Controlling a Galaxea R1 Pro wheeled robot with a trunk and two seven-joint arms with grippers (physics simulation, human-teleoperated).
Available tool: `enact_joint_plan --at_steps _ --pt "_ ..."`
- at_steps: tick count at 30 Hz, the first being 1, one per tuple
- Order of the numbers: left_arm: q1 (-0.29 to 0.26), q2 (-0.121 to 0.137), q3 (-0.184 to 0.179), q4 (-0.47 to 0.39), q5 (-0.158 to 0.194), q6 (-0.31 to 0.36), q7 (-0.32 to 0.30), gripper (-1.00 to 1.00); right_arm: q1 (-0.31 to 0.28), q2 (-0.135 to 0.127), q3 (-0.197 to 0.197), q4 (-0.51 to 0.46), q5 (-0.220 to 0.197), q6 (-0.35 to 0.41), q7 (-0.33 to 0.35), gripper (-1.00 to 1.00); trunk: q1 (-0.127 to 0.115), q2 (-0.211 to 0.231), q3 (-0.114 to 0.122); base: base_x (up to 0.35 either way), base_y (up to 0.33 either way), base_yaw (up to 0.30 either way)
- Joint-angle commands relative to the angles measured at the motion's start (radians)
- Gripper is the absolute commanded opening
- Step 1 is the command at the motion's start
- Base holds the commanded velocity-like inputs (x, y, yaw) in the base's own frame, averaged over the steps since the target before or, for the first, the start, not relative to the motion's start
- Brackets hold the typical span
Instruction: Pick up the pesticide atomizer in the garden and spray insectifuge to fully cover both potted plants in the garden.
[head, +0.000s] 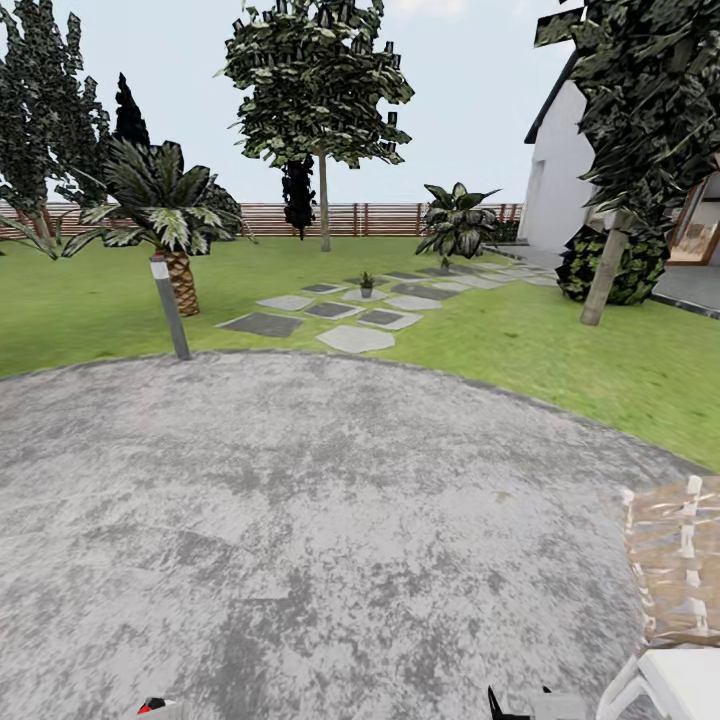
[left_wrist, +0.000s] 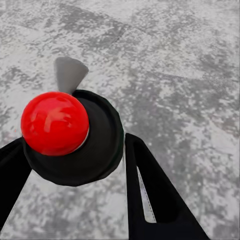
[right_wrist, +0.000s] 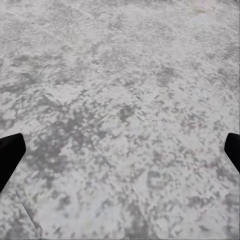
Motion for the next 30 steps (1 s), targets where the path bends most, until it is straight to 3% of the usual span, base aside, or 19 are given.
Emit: enact_joint_plan --at_steps 1,19,30 --pt "-0.001 0.0 -0.001 0.001 0.01 -0.002 -0.005 -1.0 -0.001 0.0 -0.002 0.001 0.002 -0.003 0.0 1.0 0.0 0.0 -0.001 0.336 0.096 0.0" --pt "-0.001 0.001 0.0 0.001 0.01 -0.002 -0.005 -1.0 -0.001 0.0 0.0 0.002 0.002 -0.003 0.0 1.0 0.0 0.0 -0.001 0.334 0.134 0.0" --pt "-0.001 0.003 0.0 0.001 0.01 -0.002 -0.005 -1.0 -0.001 0.0 0.0 0.002 0.002 -0.003 0.0 1.0 0.0 0.0 -0.001 0.336 0.015 0.0"
